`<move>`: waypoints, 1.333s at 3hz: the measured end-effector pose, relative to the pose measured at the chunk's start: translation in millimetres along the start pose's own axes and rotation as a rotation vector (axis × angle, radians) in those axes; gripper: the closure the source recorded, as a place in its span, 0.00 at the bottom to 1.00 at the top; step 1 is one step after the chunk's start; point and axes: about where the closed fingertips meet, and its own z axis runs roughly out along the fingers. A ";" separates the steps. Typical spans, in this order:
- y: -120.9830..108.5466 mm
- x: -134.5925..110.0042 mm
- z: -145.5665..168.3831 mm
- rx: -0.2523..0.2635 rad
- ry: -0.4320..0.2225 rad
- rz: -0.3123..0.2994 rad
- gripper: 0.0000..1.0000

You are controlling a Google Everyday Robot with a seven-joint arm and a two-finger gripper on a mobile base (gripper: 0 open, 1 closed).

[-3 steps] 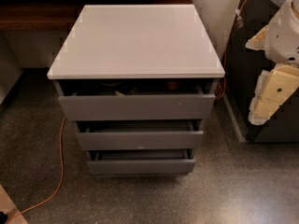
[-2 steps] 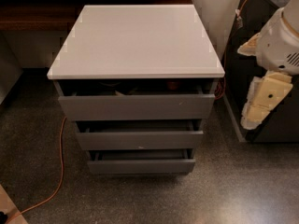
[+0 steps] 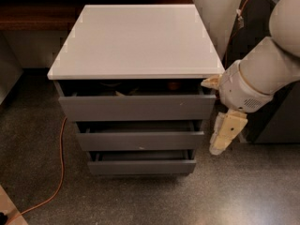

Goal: Open middle drawer

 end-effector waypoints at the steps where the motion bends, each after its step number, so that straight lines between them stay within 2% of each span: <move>1: 8.9 -4.6 50.5 0.004 -0.029 -0.076 0.00; 3: 12.0 -3.2 154.2 0.087 -0.009 -0.246 0.00; 4: 11.7 -1.4 190.6 0.096 0.000 -0.302 0.00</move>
Offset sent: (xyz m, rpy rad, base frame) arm 0.0231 0.0593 -0.1487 -0.0348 -0.1946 0.1845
